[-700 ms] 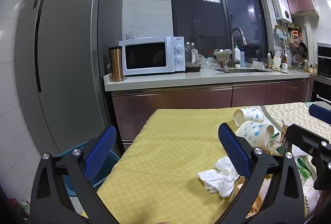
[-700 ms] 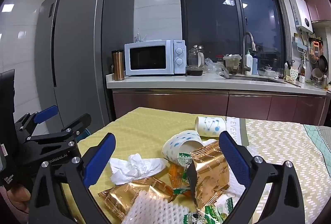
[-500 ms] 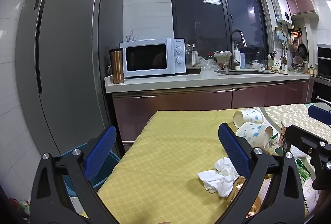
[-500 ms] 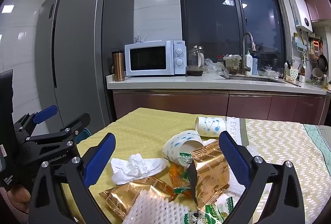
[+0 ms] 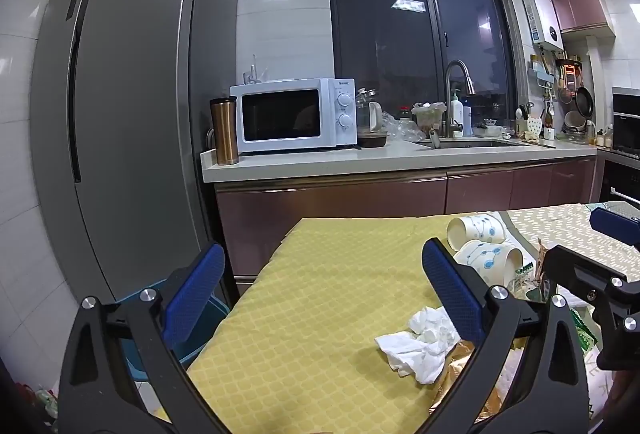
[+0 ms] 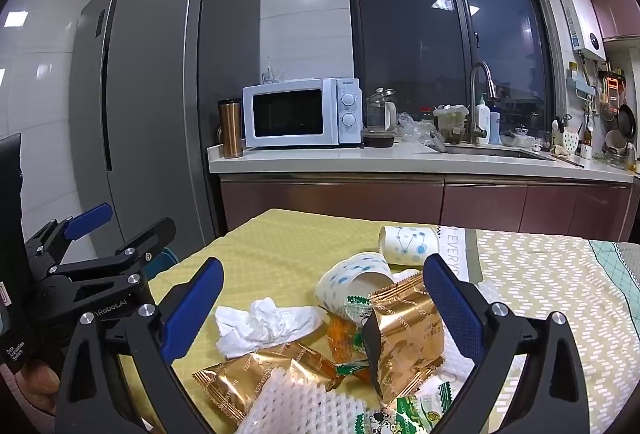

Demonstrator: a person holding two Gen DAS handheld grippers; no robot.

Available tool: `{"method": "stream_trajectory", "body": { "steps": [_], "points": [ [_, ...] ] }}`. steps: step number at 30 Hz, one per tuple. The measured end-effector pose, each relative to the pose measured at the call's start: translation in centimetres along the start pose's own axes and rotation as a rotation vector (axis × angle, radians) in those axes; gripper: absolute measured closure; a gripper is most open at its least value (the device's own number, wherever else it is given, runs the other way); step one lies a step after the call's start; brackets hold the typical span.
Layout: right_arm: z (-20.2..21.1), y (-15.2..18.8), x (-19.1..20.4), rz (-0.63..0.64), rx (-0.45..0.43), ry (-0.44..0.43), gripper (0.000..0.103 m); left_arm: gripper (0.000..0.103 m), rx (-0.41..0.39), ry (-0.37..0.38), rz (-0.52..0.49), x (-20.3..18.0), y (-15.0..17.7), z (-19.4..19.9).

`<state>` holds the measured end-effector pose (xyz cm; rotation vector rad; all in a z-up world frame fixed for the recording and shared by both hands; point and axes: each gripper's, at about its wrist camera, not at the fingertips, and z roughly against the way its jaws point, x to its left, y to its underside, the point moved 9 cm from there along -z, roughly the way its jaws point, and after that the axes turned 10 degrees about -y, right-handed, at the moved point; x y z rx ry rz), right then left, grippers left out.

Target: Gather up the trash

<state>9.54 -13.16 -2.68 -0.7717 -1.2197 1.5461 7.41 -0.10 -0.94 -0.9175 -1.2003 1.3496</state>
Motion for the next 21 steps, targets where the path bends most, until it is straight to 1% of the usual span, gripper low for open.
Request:
{"method": "stream_trajectory", "body": {
  "steps": [21],
  "points": [
    [-0.12,0.14,-0.33,-0.012,0.003,-0.006,0.006,0.006,0.000,0.000,-0.003,-0.19,0.20,-0.28]
  ]
}}
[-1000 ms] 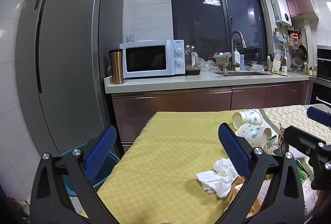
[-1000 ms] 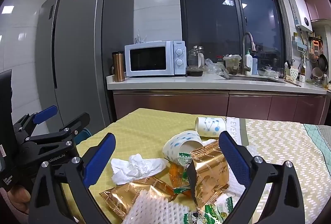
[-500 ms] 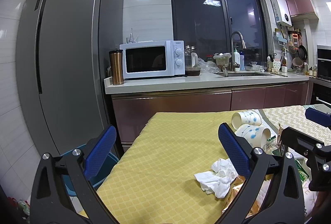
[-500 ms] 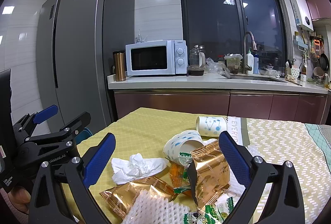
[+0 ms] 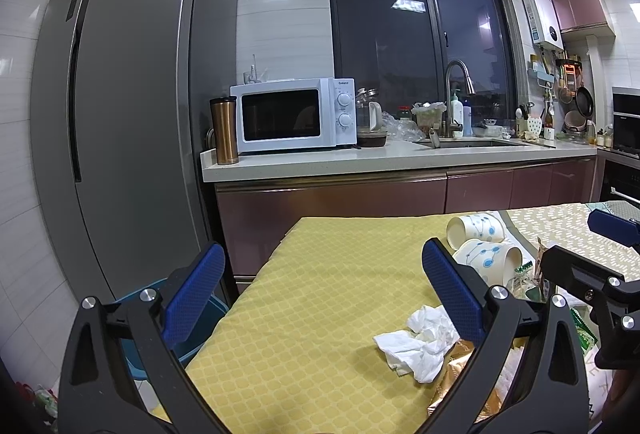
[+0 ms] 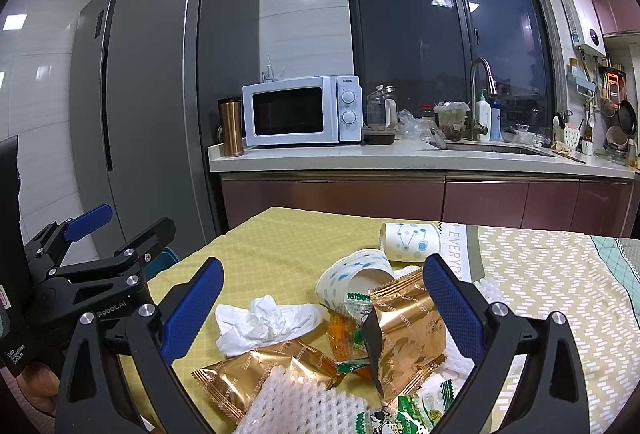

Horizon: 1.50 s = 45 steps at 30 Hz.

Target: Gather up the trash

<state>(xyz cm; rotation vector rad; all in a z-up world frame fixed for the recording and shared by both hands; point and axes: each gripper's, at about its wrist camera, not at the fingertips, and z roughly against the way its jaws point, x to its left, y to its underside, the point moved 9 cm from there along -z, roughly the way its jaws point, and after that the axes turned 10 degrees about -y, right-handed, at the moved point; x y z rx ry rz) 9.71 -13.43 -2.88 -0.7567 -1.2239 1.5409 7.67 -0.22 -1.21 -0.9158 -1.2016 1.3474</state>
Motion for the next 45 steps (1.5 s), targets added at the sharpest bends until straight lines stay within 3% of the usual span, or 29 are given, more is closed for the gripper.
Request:
{"method": "stream_trajectory", "body": {
  "steps": [30,38,45],
  "points": [
    [-0.4,0.5,-0.3,-0.014,0.007,-0.014,0.006,0.006,0.013,0.021,-0.001,-0.4,0.7,-0.3],
    [-0.3,1.8,-1.8,-0.039,0.053,-0.005,0.006,0.006,0.060,0.079,-0.022,-1.3,1.9,-0.9],
    [0.9,5.6,-2.7,-0.105,0.166,-0.058,0.012,0.006,0.168,0.207,-0.079,-3.4,5.1,-1.5]
  ]
}}
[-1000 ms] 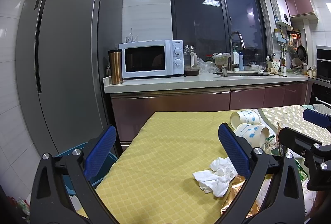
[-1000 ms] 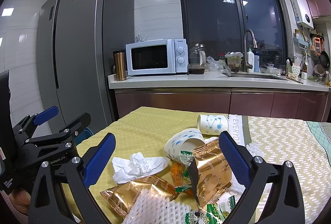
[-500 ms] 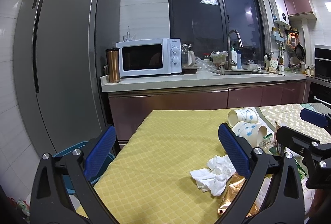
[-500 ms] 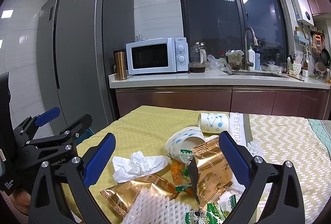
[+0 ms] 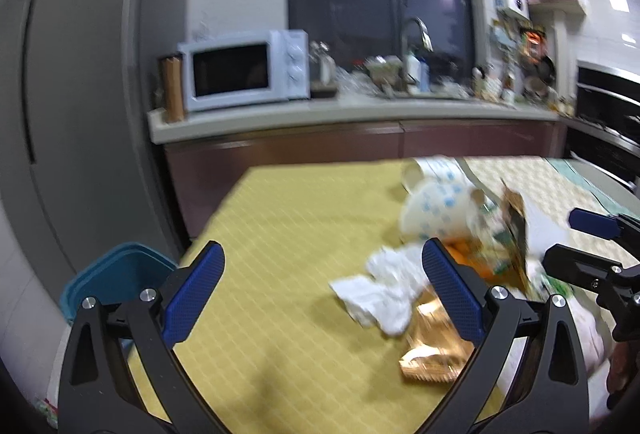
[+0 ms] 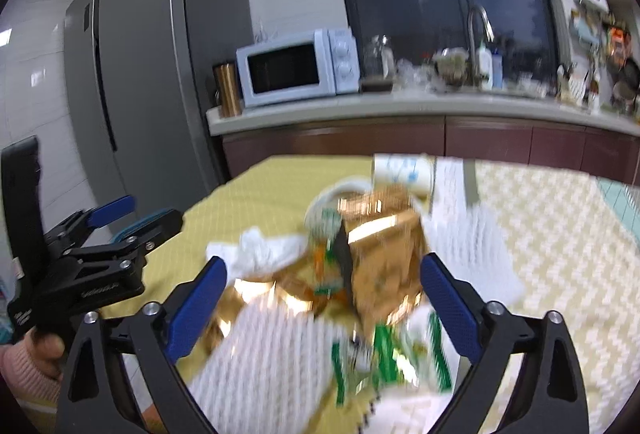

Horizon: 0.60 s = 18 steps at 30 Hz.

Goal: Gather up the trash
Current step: 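Grasp the gold foil wrapper with the left tool while the right grasps the white foam net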

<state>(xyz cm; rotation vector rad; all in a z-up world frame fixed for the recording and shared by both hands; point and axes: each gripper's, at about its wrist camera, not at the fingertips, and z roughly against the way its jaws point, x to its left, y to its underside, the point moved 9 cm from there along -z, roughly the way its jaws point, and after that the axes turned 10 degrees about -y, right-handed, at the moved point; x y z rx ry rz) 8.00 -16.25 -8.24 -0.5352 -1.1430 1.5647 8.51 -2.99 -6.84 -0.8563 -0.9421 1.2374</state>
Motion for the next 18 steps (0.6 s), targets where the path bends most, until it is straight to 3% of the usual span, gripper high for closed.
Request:
{"method": "stream_trajectory", "body": {
  "steps": [6,10,15,18],
  "points": [
    [0.2,3.3,0.7,-0.030,0.093,-0.061,0.023,0.007,0.089,0.122,-0.058,-2.8,3.0,-1.5],
    [0.1,4.0,1.9,-0.019,0.120,-0.097,0.026,0.021,0.168,0.213,-0.077,-4.5,5.0,-2.1],
    [-0.7,5.2,3.2,-0.006,0.179,-0.141,0.028,0.046,0.298,0.317,-0.058,-6.1,7.2,-3.6],
    [-1.1,5.8,3.1,-0.018,0.211,-0.142,0.029,0.057,0.329,0.337,-0.043,-6.7,8.0,-4.3]
  ]
}}
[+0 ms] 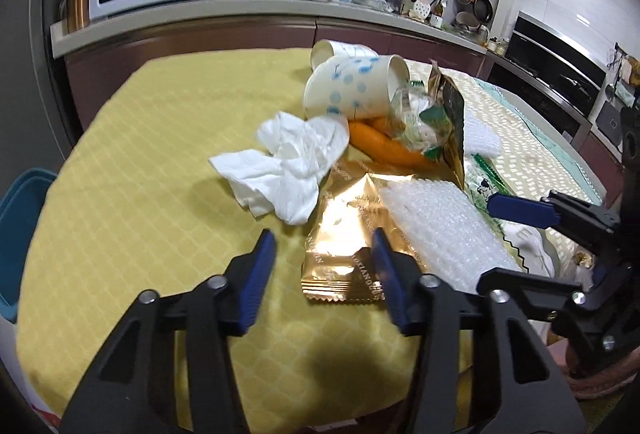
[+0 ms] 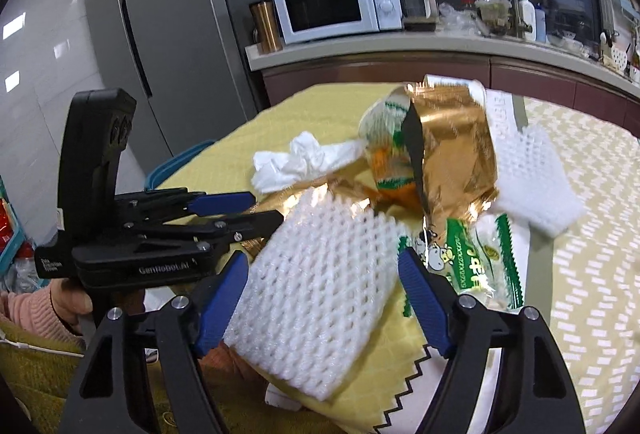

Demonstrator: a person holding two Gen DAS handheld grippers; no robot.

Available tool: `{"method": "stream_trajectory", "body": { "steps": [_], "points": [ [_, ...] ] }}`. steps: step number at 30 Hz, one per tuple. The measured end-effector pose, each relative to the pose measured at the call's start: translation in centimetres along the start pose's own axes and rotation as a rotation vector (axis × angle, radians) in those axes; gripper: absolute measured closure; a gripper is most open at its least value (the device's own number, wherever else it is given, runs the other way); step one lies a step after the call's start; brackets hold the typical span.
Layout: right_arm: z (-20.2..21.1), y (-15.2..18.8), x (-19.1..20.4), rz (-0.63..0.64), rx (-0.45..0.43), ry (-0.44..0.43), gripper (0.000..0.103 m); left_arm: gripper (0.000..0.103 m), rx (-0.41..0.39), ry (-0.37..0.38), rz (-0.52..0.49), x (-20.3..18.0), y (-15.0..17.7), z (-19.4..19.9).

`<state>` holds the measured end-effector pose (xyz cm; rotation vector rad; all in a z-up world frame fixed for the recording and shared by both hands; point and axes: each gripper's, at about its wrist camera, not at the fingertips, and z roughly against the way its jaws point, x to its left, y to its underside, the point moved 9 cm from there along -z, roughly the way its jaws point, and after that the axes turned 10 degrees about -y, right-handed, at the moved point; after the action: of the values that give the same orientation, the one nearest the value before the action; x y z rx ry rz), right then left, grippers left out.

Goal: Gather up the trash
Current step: 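Grasp the gold foil wrapper with the left tool while the right grasps the white foam net, then carry both items to the teal bin and open both tools to drop them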

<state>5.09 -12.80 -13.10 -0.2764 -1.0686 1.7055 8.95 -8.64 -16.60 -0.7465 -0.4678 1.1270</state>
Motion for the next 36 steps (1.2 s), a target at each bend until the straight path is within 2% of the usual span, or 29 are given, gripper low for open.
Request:
{"method": "stream_trajectory", "body": {
  "steps": [5,8,10,13,15,17,18,19,20,22,24,25,26,27,28,29,36],
  "points": [
    [-0.9,0.3,-0.6,-0.030,0.040,-0.015,0.039,0.080,0.016,0.033,0.020,-0.7,0.3,-0.6],
    [-1.0,0.3,-0.9,-0.036,0.042,-0.013,0.053,0.092,0.026,0.031,0.025,-0.6,0.2,-0.7],
    [-1.1,0.2,-1.2,-0.047,0.040,-0.021,0.073,0.098,0.034,0.037,0.032,0.2,-0.1,-0.4],
    [-1.1,0.0,-1.4,-0.062,0.038,-0.045,0.086,0.101,0.033,0.048,0.047,0.2,-0.2,0.0],
    [-1.0,-0.2,-1.3,-0.059,0.029,-0.053,0.089,0.101,0.027,0.054,0.050,0.3,-0.2,0.8],
    [-0.7,-0.5,-1.4,-0.058,0.016,-0.048,0.091,0.098,0.024,0.053,0.053,0.5,-0.1,1.2],
    [-0.6,-0.6,-1.6,-0.059,0.011,-0.045,0.091,0.092,0.025,0.048,0.053,0.7,0.0,1.3],
    [-0.4,-0.7,-1.7,-0.065,0.004,-0.048,0.091,0.077,0.027,0.048,0.048,0.9,0.2,1.5],
    [-0.3,-0.8,-1.8,-0.070,0.000,-0.046,0.091,0.068,0.027,0.045,0.043,0.9,0.3,1.6],
    [-0.2,-0.7,-2.2,-0.078,-0.003,-0.037,0.091,0.062,0.041,0.068,0.043,0.8,0.6,1.6],
    [-0.4,-0.6,-2.5,-0.092,-0.001,-0.035,0.091,0.062,0.049,0.099,0.036,0.3,0.8,1.7],
    [-0.4,-0.6,-2.6,-0.098,0.000,-0.035,0.092,0.062,0.051,0.107,0.034,0.1,0.8,1.6],
    [-0.5,-0.6,-2.7,-0.105,-0.002,-0.041,0.092,0.066,0.054,0.118,0.039,-0.1,0.8,1.5],
    [-0.6,-0.7,-2.6,-0.104,-0.002,-0.045,0.092,0.075,0.058,0.130,0.047,-0.2,0.7,1.5],
    [-0.7,-0.8,-2.4,-0.095,-0.002,-0.042,0.092,0.091,0.064,0.130,0.054,-0.3,0.8,1.3],
    [-0.7,-0.9,-2.3,-0.089,-0.004,-0.042,0.092,0.098,0.066,0.113,0.063,-0.2,0.8,1.1],
    [0.2,-2.5,-1.3,-0.071,-0.042,-0.087,0.092,0.101,-0.006,0.126,0.085,0.5,-0.2,3.5]
  ]
}}
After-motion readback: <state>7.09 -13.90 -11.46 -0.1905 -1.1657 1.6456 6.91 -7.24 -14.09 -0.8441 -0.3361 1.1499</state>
